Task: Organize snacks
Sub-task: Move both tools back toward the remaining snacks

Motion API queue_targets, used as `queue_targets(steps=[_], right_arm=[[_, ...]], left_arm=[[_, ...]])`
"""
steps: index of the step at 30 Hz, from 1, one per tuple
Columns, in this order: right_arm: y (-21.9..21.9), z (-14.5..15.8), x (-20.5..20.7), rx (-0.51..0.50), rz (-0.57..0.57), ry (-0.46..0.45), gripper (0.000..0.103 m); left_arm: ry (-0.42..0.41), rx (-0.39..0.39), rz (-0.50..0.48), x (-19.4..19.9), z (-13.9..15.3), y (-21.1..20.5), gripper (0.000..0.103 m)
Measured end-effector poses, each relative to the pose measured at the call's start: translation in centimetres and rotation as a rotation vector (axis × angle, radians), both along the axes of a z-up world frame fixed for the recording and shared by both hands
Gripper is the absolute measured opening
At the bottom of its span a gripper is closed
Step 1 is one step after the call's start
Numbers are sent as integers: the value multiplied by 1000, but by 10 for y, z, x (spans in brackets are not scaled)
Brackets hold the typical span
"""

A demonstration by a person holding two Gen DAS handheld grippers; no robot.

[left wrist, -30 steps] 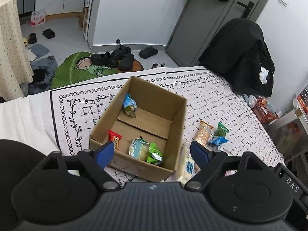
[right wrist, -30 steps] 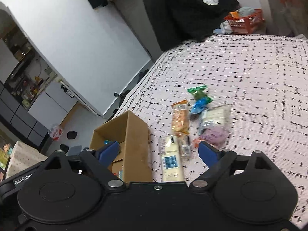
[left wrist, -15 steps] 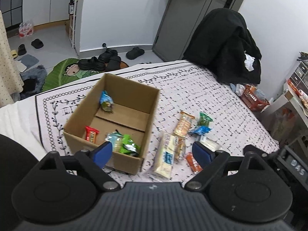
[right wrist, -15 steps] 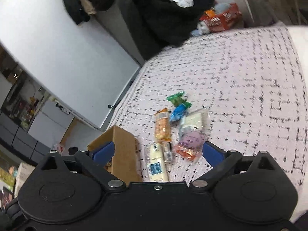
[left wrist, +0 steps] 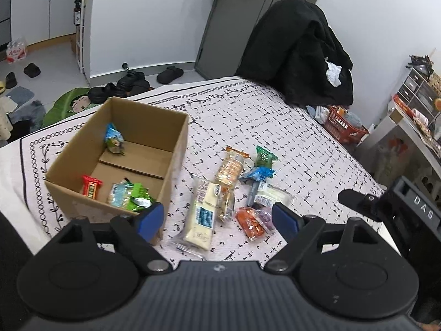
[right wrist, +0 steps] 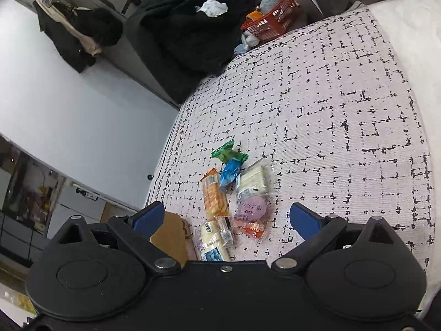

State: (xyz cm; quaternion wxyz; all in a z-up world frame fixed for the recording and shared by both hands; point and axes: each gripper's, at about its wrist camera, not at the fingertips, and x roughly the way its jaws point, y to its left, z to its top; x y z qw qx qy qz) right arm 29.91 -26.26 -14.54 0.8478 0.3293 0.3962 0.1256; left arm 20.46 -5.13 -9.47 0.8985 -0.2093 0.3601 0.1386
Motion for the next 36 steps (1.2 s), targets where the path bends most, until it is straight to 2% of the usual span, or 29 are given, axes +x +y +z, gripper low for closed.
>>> queue_targets(steps=[5,9,14,20,24,27,36], right_arm=[[-3,-5,3,16,-10,19,98],[-5,-11,7,27,-17,38,98],[-6,-18,11,38,-19,63,97],[-5,-28,18,44,-18,87,92],[0,-35,24,43,-5,101,82],[1,-40,29,39,-9,113,80],[17,-54,41,18,19,143,70]], left_arm=[[2,11,-26,8,-7,-7,77],[16,6,-35,17,-17,-10,67],[34,19,-46,25,-30,-15,63],[58,22,-64,37,-46,-21,56],[77,42,-66,45,-57,-22,53],[93,70,-59,49,-66,-22,53],[131,84,-41,65,-91,-15,50]])
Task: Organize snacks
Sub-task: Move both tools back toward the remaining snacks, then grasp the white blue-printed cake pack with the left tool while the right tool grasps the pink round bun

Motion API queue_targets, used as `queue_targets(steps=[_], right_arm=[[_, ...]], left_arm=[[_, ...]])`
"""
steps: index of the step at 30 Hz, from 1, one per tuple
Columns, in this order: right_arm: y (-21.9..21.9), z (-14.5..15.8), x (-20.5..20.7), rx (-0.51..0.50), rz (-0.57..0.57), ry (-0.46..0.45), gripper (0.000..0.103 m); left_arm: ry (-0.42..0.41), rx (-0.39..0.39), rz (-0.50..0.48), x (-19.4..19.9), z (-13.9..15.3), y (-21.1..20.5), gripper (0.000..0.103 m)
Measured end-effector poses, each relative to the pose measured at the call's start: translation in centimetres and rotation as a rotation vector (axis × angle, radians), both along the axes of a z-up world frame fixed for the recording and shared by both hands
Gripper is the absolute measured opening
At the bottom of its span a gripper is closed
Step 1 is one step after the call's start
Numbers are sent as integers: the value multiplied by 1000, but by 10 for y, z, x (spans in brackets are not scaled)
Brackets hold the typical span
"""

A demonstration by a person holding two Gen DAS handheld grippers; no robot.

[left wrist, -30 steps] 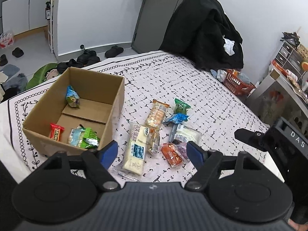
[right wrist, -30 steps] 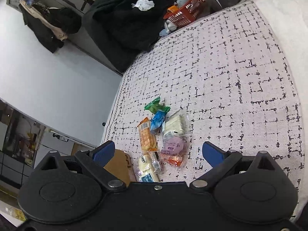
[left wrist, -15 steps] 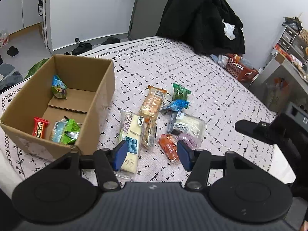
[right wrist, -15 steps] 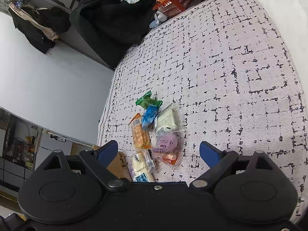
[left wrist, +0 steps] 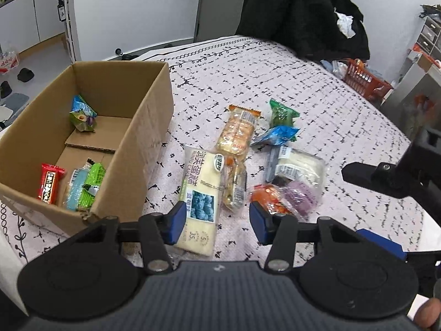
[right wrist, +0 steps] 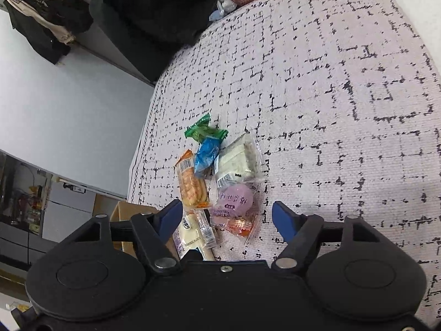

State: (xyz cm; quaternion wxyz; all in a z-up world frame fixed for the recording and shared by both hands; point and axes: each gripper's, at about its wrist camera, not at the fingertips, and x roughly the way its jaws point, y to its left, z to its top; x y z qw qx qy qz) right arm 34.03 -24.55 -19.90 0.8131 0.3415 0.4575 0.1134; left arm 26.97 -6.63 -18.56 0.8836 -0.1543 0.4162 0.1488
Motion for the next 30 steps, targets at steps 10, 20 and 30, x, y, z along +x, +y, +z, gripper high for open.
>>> queue_targets(steps=[10,20,30], right_arm=[[19,-11,13,-36,23,25,64],[33,-27,21,-85,27,55,61],[43,-37,27,-118,45,44,39]], left_arm=[[39,34,19,11,-19,4,50],[74,10,11,8,-33,7,49],[101,-81,16,2,-26,22,33]])
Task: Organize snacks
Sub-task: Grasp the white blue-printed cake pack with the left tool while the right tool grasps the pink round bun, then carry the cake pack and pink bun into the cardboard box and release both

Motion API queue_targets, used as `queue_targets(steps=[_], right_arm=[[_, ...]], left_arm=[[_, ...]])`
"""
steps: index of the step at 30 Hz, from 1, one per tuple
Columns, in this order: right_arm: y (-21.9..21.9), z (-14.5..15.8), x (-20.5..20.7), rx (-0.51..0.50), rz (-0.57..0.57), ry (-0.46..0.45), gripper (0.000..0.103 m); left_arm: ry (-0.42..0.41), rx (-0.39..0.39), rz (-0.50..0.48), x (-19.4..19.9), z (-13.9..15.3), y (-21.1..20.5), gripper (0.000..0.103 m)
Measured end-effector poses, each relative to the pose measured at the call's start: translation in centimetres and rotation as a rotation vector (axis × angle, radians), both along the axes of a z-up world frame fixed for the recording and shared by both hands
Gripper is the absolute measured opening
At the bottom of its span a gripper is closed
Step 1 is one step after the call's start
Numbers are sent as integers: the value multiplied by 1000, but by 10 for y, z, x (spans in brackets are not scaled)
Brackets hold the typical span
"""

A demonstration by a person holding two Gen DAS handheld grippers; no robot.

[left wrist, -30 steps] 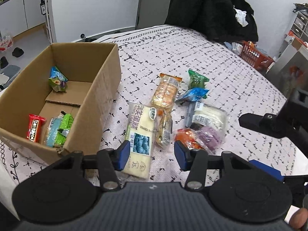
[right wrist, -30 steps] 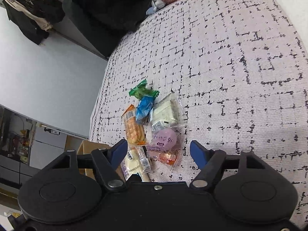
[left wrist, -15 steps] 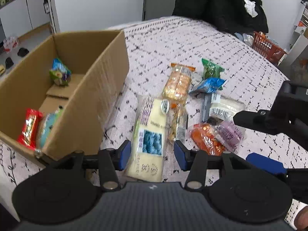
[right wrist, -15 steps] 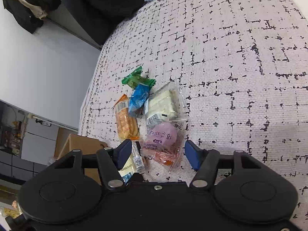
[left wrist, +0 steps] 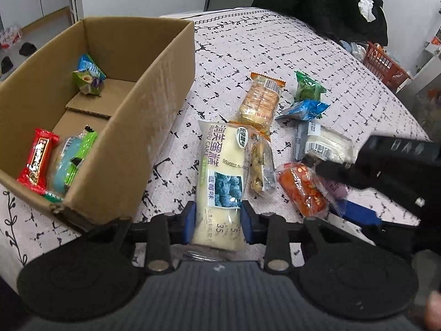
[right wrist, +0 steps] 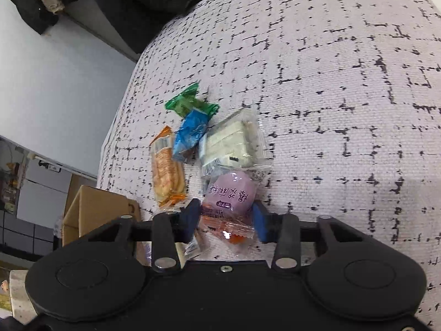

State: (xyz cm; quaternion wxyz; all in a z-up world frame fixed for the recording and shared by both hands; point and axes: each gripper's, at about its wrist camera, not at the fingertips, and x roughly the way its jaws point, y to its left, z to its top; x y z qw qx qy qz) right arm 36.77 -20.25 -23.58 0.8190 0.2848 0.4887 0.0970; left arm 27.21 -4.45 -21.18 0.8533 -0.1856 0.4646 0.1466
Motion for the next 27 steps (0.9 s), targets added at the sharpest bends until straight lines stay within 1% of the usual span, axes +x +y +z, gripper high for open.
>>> queue_targets(steps=[4,7,14,20,27], right_arm=[[-3,11,-8,-13,7,-46,37],[-2,19,-13,-6,18,-73,37],[3,42,-25,25,49,-134,37],[8,60,-33,47,86,-187,37],[13,80,-46,76,123,-263,37]], left_arm=[[-26,-11,-10,-8,12,3,32],[-48,-32,-3,-15,21,7,31],[-103,-38,5,-32,48,7,31],[-167,-22,6,-43,78,7,31],[-220,7,41,-63,106,18,31]])
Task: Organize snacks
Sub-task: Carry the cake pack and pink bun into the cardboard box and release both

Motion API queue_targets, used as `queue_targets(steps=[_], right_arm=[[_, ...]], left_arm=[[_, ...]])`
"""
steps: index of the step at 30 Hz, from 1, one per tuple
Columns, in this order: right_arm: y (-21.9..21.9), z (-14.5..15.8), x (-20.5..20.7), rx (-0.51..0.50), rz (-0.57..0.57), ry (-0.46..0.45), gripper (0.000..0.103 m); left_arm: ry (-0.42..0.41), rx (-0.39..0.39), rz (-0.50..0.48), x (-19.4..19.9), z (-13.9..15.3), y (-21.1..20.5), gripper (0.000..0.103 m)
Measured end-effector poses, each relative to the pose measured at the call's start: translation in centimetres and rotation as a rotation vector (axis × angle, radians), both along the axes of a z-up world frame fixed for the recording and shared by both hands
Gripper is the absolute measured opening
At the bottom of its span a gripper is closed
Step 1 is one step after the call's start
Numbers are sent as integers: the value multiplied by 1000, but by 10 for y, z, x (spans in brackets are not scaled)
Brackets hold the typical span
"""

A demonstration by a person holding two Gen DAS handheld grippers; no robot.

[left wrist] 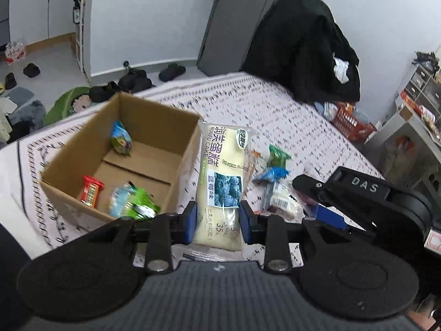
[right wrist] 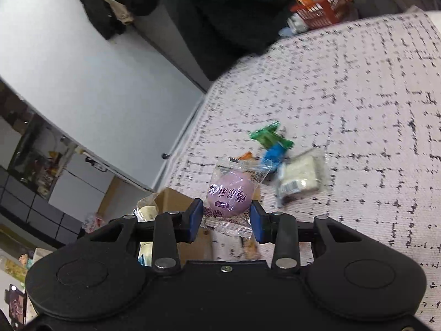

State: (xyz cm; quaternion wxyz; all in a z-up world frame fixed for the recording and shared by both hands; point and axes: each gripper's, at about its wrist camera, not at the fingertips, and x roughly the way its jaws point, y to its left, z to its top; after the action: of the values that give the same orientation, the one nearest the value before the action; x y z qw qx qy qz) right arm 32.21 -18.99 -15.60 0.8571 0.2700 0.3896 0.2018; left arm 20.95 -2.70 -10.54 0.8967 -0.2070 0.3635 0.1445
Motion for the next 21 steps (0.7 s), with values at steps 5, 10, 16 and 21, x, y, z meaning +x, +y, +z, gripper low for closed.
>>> queue_targets(steps=[5,10,16,21], right_arm=[[11,9,-10,-3,38,-29,37],[26,15,-20,-8,74,-51,37],[49,23,-29,-21,126,-87,37],[63,27,-31,-33,153,-111,37]], left_arm=[[-27,5,39,-13,13,12,31],[-37,-2,65,-23,21,23,31],[-59,-3,103,-35,30,43,31],[-58,-14,145,-43,32,65,31]])
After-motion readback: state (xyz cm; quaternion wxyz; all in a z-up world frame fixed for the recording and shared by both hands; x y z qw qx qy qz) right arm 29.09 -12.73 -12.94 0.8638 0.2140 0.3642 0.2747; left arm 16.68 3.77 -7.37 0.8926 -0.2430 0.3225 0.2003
